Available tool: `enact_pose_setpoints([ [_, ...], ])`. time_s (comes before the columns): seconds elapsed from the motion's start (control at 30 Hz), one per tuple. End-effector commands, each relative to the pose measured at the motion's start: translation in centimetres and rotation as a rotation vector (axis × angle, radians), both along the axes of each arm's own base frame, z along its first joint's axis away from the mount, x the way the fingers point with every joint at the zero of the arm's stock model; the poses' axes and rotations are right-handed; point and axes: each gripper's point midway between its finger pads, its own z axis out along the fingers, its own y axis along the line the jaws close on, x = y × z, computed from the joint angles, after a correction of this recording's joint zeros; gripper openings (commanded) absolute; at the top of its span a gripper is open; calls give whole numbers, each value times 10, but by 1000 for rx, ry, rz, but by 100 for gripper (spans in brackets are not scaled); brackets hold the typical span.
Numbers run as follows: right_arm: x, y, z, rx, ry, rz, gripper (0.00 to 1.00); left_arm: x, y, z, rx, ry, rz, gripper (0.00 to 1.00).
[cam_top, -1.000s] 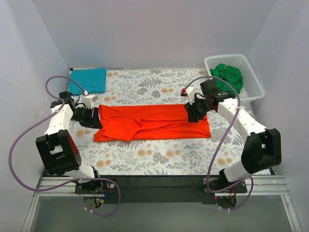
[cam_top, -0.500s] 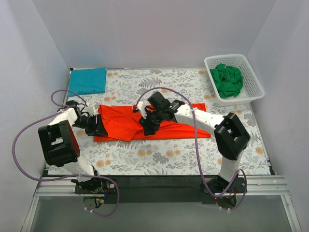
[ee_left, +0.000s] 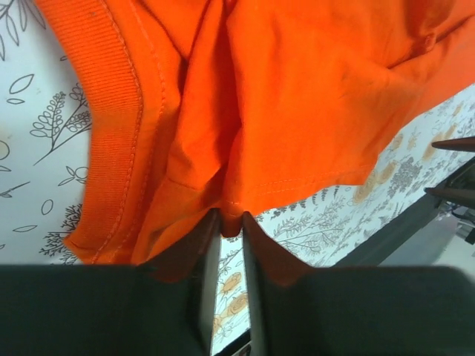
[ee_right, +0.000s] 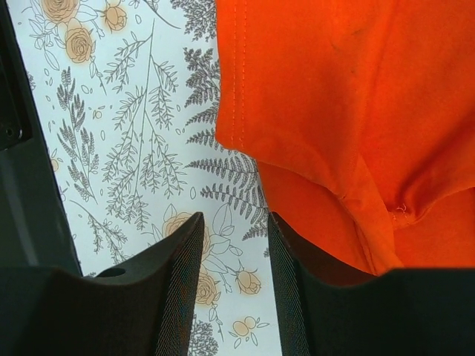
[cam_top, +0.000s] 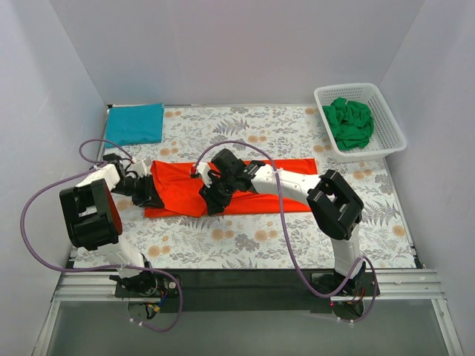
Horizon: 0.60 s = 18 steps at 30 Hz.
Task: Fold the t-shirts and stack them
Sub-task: Fold the tshirt
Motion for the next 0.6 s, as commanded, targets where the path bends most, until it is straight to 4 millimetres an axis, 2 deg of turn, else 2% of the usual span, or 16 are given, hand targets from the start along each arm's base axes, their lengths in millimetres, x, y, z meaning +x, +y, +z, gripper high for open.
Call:
enact_pose_setpoints([
  [0.0,12,-2,21,49,-52,-31,47,13,-5,16,-36,-43,-15,14],
  [0.03,14,-7,20,46,-52,-38,47,16,-6,21,-39,-59,-19,6],
  [0.13,27,-27,22,47,-47,-78,47,21,-9,29,-51,-67,-23,0],
  [0.17,36,-36,24,53,-41,-100,47,29,-10,36,-58,-88,-22,0],
  [0.23,42,-51,22,48,-31,-126,47,37,-13,39,-71,-85,-23,0],
  [0.27,49,-61,22,46,-29,-144,47,48,-13,46,-79,-109,-23,0],
  [0.43,55,-97,15,16,-21,-191,47,79,-25,52,-143,-99,-21,0],
  [0.47,60,-105,17,16,-33,-201,47,85,-26,48,-161,-70,-4,0],
  [0.5,59,-111,15,3,-29,-203,47,97,-27,53,-175,-96,-3,0],
  [0.57,60,-125,12,-16,-45,-216,48,109,-32,56,-205,-89,20,0],
])
